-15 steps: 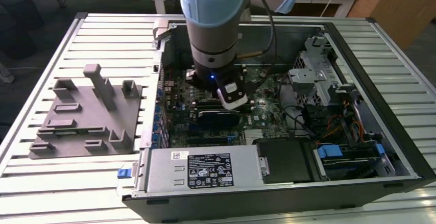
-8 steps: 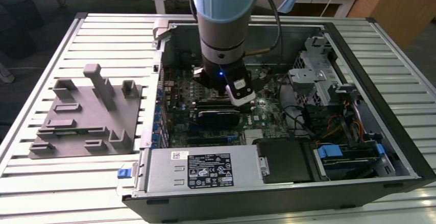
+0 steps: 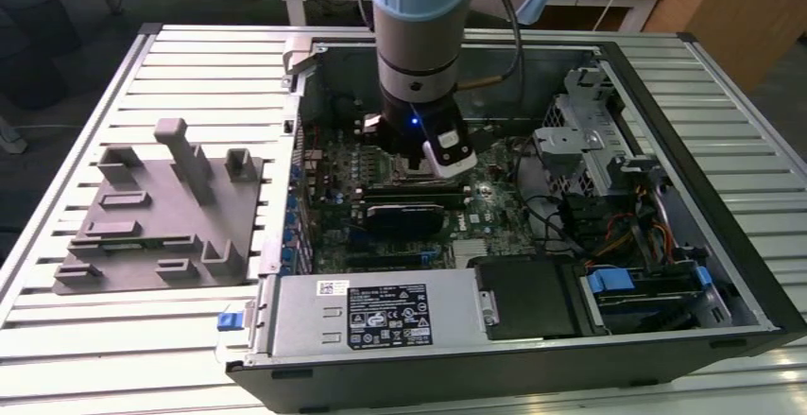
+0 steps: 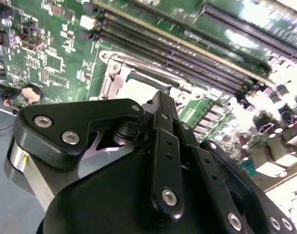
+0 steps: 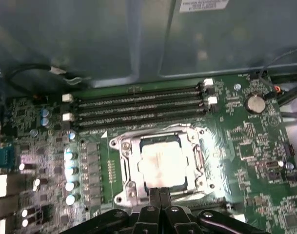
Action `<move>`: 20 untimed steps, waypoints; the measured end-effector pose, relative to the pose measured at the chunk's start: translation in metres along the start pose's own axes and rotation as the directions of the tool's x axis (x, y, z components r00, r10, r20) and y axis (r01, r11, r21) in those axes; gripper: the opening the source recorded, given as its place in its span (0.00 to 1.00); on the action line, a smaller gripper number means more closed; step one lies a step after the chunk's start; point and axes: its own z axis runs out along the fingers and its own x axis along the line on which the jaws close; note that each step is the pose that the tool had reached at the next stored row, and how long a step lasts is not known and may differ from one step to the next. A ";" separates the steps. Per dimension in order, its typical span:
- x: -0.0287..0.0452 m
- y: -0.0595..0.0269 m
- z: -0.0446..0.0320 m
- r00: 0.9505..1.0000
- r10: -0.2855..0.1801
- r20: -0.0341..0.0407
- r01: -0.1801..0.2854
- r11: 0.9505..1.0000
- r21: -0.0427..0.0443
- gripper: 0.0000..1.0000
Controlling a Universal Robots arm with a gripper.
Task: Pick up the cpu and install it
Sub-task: 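Install the second cpu locking lever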
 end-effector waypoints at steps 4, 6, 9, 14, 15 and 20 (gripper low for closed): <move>-0.0010 0.0110 0.0028 1.000 -0.002 0.002 0.002 1.000 0.024 0.11; -0.0018 0.0157 0.0041 1.000 -0.002 0.003 0.002 0.999 0.037 0.11; -0.0037 0.0208 0.0057 1.000 -0.003 0.003 0.003 0.999 0.054 0.11; -0.0100 0.0252 0.0076 1.000 -0.003 0.000 0.003 0.998 0.060 0.11; -0.0107 0.0258 0.0079 1.000 -0.002 -0.001 0.002 0.998 0.060 0.11; -0.0121 0.0264 0.0081 1.000 -0.002 -0.002 0.002 0.998 0.061 0.11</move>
